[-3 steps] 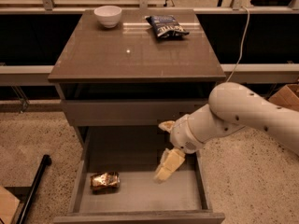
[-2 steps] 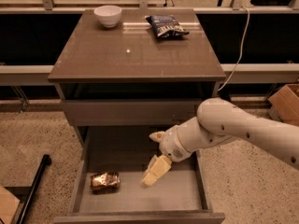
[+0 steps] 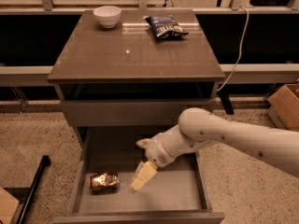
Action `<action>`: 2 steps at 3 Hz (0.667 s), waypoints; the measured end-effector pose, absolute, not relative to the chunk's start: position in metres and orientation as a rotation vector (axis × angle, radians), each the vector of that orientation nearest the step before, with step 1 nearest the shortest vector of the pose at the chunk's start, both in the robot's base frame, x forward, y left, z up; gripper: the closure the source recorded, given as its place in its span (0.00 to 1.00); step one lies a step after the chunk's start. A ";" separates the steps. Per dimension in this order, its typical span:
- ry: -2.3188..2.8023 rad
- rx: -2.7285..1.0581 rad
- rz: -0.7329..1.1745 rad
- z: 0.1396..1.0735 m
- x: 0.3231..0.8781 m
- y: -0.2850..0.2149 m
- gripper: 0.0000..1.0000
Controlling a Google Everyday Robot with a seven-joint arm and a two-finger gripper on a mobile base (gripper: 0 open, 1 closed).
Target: Pick orange can from middle drawer and place on counter
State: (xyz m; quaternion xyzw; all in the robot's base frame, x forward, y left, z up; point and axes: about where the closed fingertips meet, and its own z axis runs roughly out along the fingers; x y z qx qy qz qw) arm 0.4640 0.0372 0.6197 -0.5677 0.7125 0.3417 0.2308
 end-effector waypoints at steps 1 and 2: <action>1.884 -1.620 0.955 0.576 0.476 0.069 0.00; 1.856 -1.658 0.963 0.532 0.493 0.091 0.00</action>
Offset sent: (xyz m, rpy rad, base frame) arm 0.0513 0.0780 -0.1422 0.0246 -0.0440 0.1316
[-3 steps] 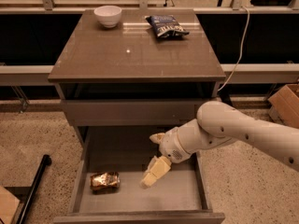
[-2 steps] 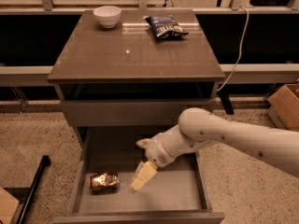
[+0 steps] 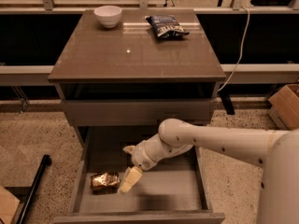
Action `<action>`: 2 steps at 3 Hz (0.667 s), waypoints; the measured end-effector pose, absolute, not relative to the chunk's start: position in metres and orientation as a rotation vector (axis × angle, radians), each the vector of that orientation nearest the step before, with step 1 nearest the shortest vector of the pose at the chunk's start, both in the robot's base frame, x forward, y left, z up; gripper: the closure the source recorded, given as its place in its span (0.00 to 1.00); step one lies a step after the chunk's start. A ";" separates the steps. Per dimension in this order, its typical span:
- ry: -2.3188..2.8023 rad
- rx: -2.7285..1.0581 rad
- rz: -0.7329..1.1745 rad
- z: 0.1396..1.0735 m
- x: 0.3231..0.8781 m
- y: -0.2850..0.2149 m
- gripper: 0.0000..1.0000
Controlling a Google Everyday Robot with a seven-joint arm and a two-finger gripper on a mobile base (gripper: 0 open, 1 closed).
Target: Pick orange can from middle drawer and place on counter
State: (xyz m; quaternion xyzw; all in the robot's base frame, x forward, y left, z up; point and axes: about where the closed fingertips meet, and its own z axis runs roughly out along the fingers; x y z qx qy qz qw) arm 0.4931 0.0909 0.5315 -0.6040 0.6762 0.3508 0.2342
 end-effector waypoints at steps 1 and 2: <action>1.857 -1.655 0.979 0.488 0.508 0.108 0.00; 1.862 -1.651 0.992 0.480 0.507 0.111 0.00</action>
Offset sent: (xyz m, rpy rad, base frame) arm 0.0145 0.0174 -0.0436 0.0059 0.0104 0.0020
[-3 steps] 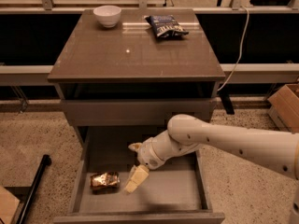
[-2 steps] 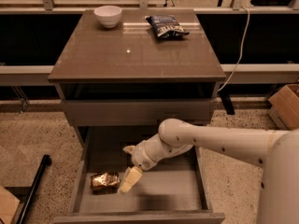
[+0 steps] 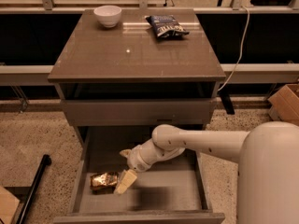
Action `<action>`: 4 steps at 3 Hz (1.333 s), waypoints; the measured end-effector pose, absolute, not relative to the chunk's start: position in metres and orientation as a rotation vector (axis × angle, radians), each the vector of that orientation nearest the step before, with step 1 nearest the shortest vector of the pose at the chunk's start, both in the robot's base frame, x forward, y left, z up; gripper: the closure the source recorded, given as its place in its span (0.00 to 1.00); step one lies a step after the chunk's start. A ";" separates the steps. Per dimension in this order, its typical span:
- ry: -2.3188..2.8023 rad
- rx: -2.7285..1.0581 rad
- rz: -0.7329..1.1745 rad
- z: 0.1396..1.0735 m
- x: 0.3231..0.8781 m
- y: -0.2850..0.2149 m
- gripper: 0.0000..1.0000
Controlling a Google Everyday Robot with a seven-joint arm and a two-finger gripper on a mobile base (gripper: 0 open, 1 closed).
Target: Pick orange can from middle drawer and place on counter
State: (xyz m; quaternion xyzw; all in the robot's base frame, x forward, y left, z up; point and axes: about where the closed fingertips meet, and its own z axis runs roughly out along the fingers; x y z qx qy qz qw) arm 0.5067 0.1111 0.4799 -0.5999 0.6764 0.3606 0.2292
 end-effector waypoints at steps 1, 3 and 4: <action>1.887 -1.632 0.998 0.468 0.506 0.115 0.00; 1.884 -1.627 0.889 0.424 0.530 0.132 0.00; 1.908 -1.578 0.829 0.405 0.537 0.135 0.00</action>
Offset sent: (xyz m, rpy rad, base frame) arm 0.0245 0.0230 -0.0511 -0.0145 -0.0790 -0.0499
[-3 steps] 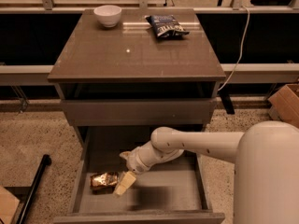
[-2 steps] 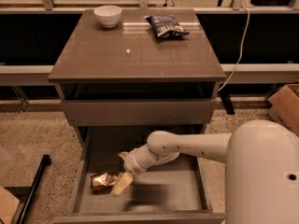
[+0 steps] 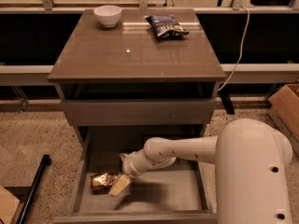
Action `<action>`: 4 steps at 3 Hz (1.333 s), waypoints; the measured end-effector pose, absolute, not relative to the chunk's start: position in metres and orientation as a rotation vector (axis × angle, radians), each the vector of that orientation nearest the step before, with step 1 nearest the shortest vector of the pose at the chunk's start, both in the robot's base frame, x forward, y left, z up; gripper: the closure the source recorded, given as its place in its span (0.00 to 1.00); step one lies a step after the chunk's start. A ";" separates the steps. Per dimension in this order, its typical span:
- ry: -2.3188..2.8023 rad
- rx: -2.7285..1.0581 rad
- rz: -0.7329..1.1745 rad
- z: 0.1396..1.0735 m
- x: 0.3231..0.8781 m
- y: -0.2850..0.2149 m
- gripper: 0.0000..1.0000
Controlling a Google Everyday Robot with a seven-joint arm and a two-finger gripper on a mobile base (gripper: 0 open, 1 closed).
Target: Pick orange can from middle drawer and place on counter
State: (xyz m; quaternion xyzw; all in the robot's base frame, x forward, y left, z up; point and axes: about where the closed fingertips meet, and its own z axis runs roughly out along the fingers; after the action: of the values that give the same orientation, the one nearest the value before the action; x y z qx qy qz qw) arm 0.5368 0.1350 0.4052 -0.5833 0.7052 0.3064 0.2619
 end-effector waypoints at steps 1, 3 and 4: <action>1.899 -1.526 0.815 0.388 0.547 0.151 0.00; 1.867 -1.492 0.803 0.392 0.553 0.174 0.19; 1.853 -1.496 0.811 0.396 0.553 0.180 0.41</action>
Offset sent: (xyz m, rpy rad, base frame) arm 0.0226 0.0418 -0.0327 0.0557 -0.0312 -0.0877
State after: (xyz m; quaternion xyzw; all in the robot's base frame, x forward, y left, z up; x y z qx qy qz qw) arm 0.5527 0.1804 0.3957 -0.5658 0.7007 0.3067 0.3080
